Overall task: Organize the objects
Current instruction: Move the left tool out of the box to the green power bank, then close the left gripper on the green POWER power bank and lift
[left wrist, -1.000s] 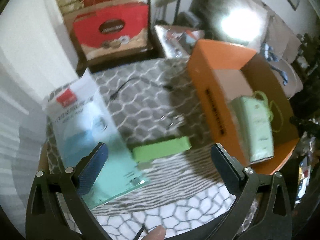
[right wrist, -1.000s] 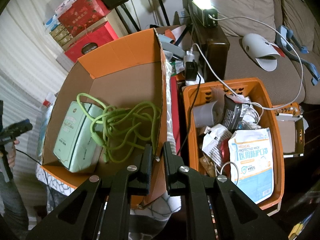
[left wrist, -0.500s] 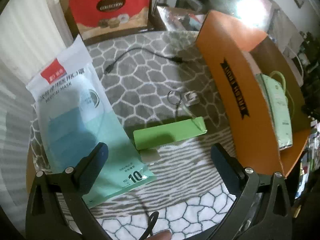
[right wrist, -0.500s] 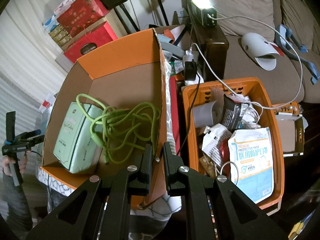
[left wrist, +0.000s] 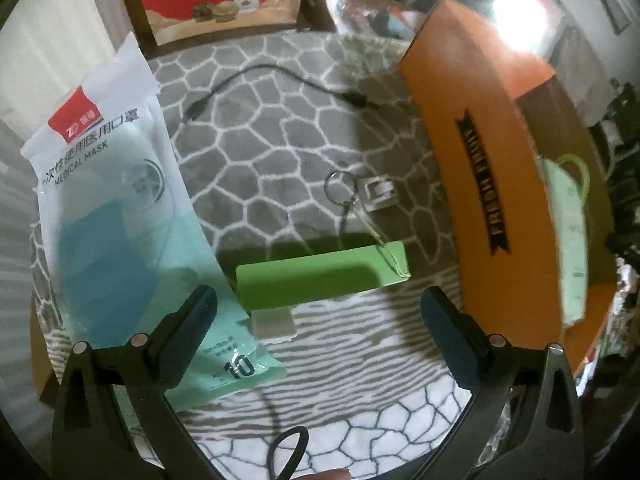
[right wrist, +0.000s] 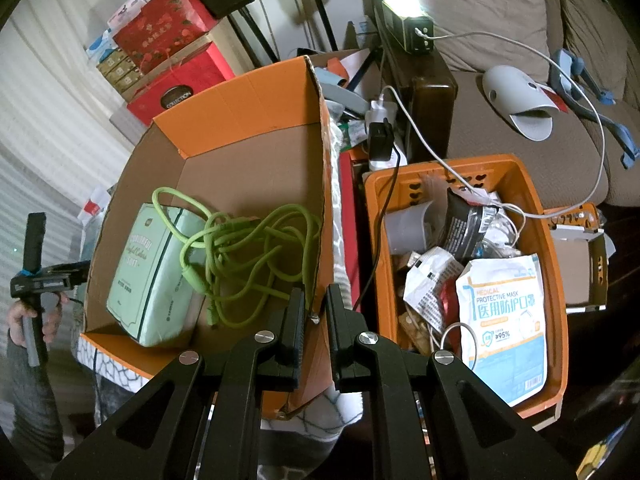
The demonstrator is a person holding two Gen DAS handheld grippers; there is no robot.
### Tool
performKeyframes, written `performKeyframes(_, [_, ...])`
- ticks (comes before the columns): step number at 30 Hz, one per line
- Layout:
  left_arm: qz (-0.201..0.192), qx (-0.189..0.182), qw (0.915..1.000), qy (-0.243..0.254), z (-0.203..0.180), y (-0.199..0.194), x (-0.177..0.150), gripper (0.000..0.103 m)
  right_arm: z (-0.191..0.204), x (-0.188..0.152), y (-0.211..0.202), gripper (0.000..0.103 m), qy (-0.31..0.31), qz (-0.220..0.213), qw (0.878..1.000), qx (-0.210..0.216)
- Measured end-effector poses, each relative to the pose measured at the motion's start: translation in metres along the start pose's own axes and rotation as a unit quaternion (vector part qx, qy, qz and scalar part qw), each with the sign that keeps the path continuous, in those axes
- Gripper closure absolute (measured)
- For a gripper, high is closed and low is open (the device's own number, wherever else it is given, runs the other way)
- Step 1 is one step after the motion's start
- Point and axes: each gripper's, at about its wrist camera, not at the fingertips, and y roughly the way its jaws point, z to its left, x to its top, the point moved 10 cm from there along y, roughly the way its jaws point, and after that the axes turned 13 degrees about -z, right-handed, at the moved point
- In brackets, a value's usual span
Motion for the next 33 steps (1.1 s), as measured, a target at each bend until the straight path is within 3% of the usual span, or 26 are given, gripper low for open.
performKeyframes(14, [0.025,0.023,0.9978,-0.058,-0.004,0.026,0.001,0.001,0.000,0.000,0.000,0.093,0.000,0.000,1.000,0.000])
performKeyframes(24, [0.020,0.055,0.9979,-0.028,-0.009,0.034,0.000,0.004,0.000,0.000,0.000,0.093,0.000,0.000,1.000,0.000])
performKeyframes(33, [-0.007,0.016,0.9980,-0.060,-0.014,0.017,0.012,0.004,0.000,0.000,0.000,0.093,0.000,0.001,1.000,0.000])
